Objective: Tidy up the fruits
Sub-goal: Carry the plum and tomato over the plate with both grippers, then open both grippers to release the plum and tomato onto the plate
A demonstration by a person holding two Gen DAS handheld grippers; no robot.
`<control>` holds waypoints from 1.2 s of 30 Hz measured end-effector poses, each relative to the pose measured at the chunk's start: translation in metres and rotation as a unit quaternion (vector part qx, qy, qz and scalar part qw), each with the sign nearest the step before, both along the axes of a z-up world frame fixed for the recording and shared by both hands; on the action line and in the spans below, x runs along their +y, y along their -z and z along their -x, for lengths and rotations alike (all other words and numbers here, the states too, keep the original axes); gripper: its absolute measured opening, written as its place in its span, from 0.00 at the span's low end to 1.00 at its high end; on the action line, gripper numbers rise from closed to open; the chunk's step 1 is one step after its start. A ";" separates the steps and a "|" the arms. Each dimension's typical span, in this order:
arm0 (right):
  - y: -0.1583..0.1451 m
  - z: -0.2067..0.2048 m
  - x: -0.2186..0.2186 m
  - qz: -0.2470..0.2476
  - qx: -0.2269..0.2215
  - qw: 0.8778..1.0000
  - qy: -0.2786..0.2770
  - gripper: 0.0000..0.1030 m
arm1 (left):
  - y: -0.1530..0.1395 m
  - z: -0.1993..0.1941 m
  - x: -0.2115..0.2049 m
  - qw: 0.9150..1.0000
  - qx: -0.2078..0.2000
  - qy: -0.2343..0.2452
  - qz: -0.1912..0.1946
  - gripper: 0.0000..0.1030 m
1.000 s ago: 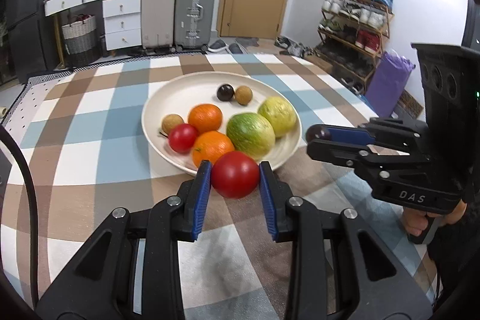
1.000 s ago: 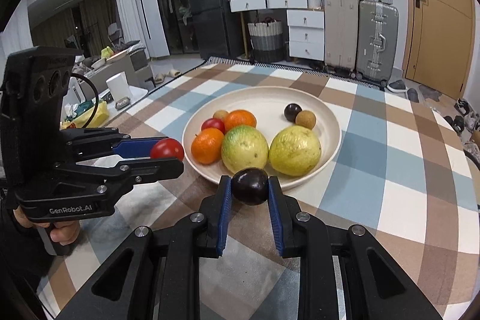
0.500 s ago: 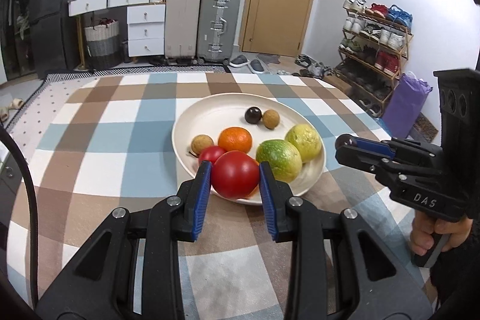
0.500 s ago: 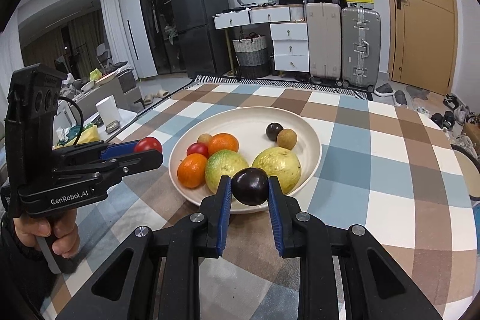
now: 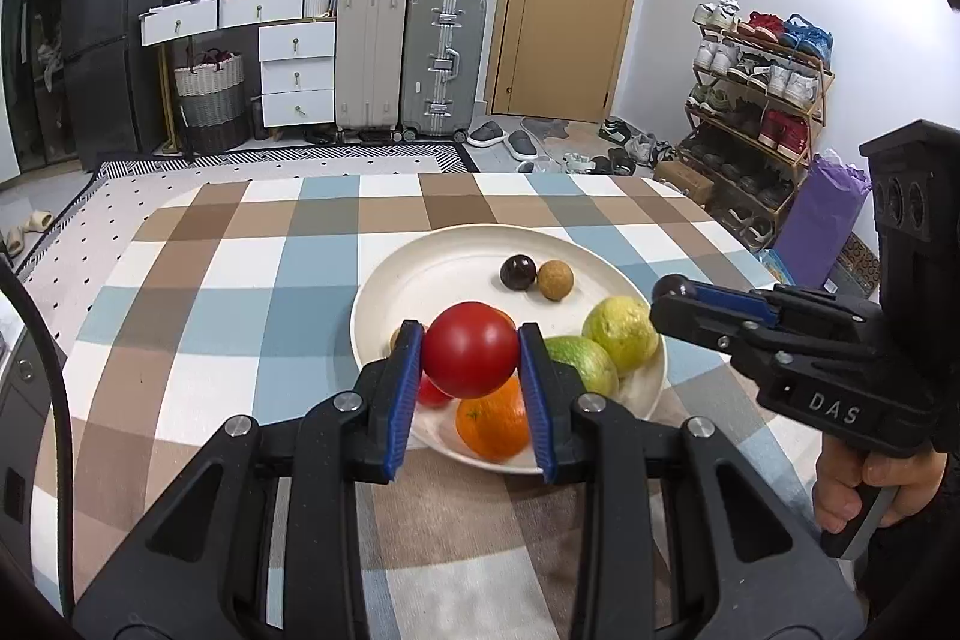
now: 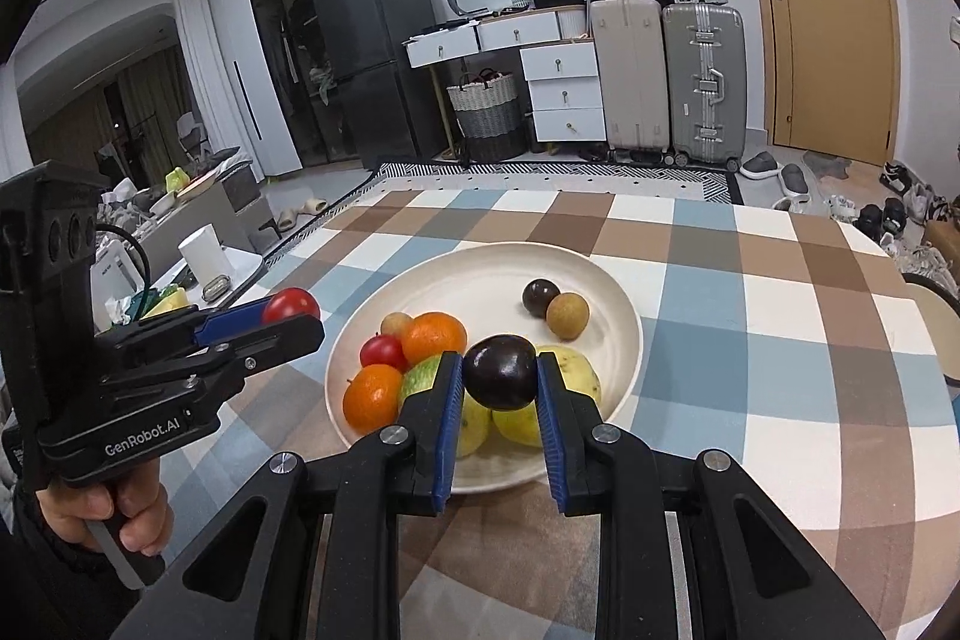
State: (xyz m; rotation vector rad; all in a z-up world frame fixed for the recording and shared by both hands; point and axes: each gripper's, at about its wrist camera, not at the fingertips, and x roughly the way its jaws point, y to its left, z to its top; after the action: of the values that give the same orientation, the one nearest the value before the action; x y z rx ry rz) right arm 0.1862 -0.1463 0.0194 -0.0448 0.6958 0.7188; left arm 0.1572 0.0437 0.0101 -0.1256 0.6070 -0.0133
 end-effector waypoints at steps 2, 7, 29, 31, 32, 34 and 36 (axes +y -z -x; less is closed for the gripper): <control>0.000 -0.004 0.004 0.003 -0.001 1.000 -0.001 0.24 | 0.000 -0.004 0.001 1.000 0.001 -0.002 0.000 0.28; 0.001 -0.015 0.013 0.007 0.005 1.000 -0.004 0.24 | 0.007 -0.022 0.003 1.000 0.010 -0.001 -0.001 0.28; 0.013 -0.026 0.020 0.008 0.004 1.000 -0.006 0.40 | 0.022 -0.041 0.005 1.000 0.021 0.005 -0.006 0.28; 0.011 -0.025 0.018 0.008 -0.002 1.000 -0.002 0.43 | 0.022 -0.040 0.005 1.000 0.018 0.006 -0.006 0.28; 0.011 -0.026 0.017 0.011 -0.006 1.000 0.004 0.45 | 0.022 -0.040 0.005 1.000 0.018 0.006 -0.006 0.28; 0.010 -0.026 0.014 0.017 -0.017 0.999 0.024 0.52 | 0.022 -0.040 0.004 1.000 0.018 0.006 -0.006 0.28; 0.010 -0.028 0.010 0.013 -0.014 0.999 0.028 0.62 | 0.021 -0.040 0.004 1.000 0.018 0.005 -0.007 0.28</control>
State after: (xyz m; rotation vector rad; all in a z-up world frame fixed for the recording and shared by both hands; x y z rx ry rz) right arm 0.2143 -0.1365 0.0093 -0.0596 0.6771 0.6548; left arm 0.1968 0.0478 -0.0111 -0.1098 0.6439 -0.0171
